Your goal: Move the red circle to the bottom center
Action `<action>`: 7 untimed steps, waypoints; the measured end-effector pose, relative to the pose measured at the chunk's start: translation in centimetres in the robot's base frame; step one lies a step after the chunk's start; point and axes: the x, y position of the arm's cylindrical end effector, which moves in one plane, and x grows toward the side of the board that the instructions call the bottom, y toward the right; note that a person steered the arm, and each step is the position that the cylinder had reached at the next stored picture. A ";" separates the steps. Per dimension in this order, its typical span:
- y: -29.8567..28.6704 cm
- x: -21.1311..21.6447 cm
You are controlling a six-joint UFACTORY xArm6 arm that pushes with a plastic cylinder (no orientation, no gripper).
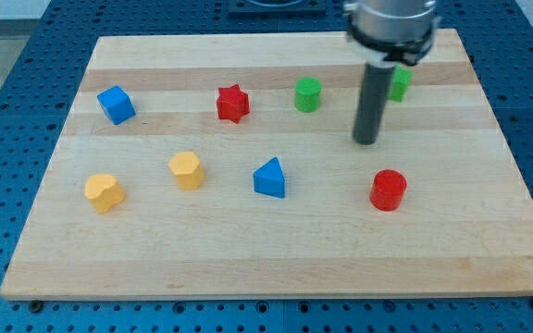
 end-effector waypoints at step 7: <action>0.7 10.5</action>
